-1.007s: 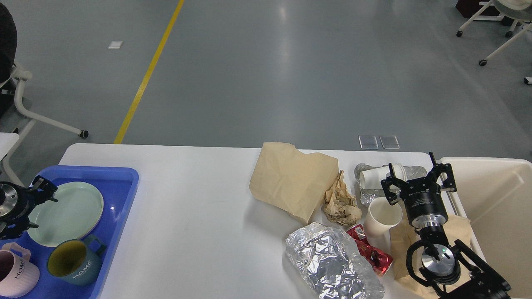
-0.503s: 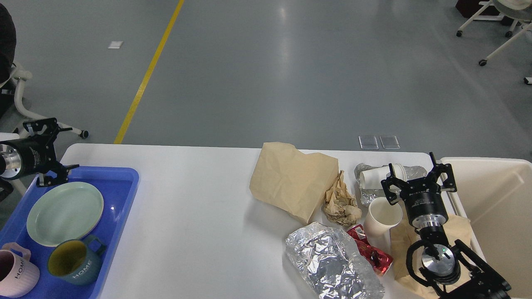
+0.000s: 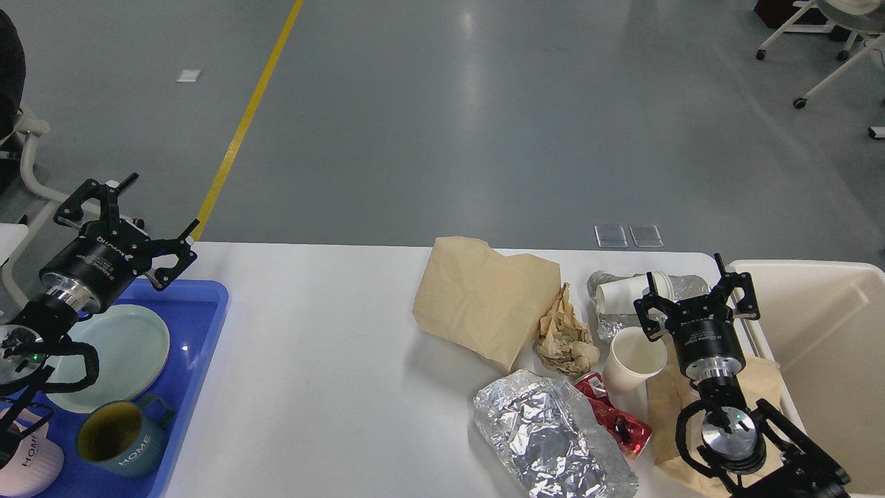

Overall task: Tidy desktop
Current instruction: 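Release the plate and raise the left gripper above the tray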

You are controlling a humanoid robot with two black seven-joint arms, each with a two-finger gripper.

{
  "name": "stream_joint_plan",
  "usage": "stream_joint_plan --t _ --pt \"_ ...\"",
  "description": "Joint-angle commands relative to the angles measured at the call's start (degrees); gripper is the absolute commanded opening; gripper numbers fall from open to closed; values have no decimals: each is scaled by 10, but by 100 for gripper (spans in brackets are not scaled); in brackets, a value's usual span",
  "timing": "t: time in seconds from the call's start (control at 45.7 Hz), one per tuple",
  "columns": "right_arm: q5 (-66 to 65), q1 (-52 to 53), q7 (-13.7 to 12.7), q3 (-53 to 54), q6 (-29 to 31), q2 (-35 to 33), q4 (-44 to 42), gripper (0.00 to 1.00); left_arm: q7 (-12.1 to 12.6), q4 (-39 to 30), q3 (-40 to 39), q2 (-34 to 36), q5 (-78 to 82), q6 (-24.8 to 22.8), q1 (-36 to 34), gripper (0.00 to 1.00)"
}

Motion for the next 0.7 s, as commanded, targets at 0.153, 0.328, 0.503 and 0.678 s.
stream_joint_plan --t 0.153,0.328,0.503,0.678 --pt "0 0 0 0 0 0 1 100 -2 -23 -157 -124 161 -7 77 96" --pt "0 0 0 0 0 0 0 100 -5 -23 -161 -142 161 -11 78 96" --pt "0 0 0 0 0 0 0 100 -4 -19 -172 -150 160 -13 77 96" --pt "0 0 0 0 0 0 1 100 -4 -15 -178 -153 158 -14 68 96"
